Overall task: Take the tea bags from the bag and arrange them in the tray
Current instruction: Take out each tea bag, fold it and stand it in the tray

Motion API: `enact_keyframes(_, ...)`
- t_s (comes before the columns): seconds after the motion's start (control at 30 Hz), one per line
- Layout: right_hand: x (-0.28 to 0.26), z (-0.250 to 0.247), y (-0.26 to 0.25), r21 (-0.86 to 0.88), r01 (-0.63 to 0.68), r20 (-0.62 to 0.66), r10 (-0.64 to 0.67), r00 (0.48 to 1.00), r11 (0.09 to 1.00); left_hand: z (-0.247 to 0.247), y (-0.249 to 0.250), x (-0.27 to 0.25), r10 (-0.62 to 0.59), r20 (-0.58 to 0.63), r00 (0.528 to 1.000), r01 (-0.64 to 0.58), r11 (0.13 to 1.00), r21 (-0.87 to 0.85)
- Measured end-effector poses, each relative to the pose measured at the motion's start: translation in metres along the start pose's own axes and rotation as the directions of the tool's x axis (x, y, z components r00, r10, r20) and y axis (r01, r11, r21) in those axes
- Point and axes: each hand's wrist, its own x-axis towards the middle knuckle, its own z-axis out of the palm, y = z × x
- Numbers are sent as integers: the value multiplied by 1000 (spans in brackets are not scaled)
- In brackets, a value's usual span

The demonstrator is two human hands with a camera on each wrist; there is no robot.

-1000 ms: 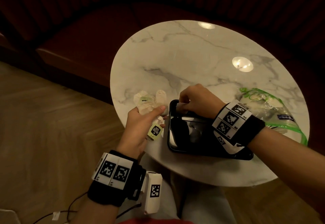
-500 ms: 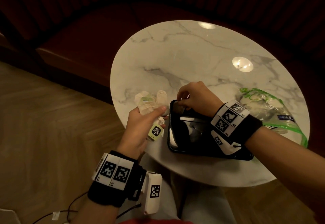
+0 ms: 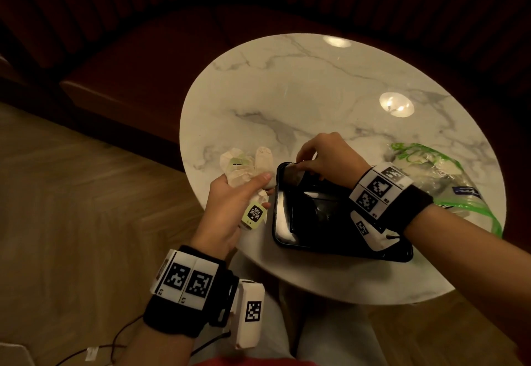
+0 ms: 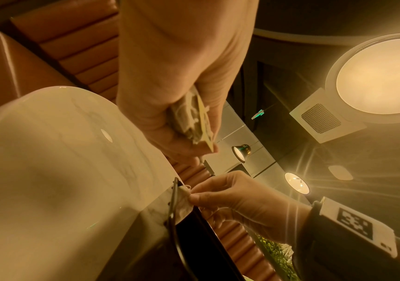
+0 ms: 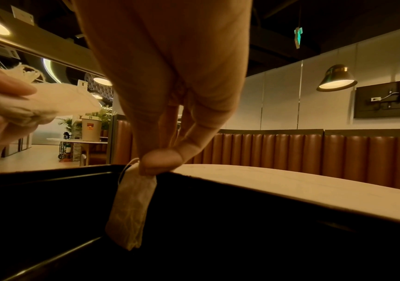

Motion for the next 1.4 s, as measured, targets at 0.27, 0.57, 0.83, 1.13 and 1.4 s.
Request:
enact_keyframes(0.27, 4, -3, 3, 7, -38, -16, 38, 999, 999, 1, 1, 0, -8, 4, 1000, 9, 1000, -15)
enact_keyframes(0.57, -3, -11, -6, 11, 52, -95, -51, 994, 999, 1, 1, 1, -15, 23, 1000, 16, 1000, -25)
enact_keyframes(0.83, -18, -22, -33, 237, 216, 30, -229, 973, 947, 4, 2, -2, -33, 104, 994, 33, 999, 0)
enact_keyframes(1.13, -26, -31, -19, 456, 153, -56, -143, 988, 877, 0, 7, -3, -59, 98, 993, 69, 993, -95)
enact_keyframes(1.4, -31, -22, 1, 243, 67, -39, -60, 997, 968, -8, 6, 2, -81, 12, 997, 81, 993, -89)
